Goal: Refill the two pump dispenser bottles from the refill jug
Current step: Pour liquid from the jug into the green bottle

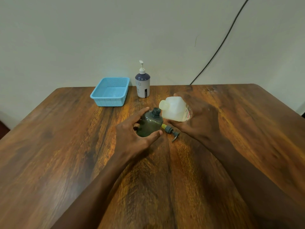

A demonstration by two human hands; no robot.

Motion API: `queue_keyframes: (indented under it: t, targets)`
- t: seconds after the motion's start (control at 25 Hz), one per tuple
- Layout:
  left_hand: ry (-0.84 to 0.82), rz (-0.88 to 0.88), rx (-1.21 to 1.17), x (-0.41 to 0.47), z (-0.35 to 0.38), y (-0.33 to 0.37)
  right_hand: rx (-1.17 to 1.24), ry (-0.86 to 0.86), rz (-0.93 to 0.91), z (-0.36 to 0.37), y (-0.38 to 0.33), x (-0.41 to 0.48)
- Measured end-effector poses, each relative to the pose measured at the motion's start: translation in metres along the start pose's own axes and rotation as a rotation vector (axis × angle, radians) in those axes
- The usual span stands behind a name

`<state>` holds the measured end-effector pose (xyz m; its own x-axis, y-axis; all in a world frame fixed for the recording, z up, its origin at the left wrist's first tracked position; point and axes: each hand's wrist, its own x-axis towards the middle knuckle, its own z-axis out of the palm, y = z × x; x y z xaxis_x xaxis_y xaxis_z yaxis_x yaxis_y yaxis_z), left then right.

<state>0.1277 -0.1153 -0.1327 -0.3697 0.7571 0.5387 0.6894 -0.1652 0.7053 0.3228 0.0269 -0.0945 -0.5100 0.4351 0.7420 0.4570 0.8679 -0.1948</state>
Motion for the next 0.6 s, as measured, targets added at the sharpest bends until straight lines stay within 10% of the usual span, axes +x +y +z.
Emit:
queue_keyframes:
  t: [0.6]
  targets:
    - [0.03, -0.005, -0.008, -0.005, 0.007, 0.01, -0.071, 0.01, -0.002, -0.017, 0.011, 0.0]
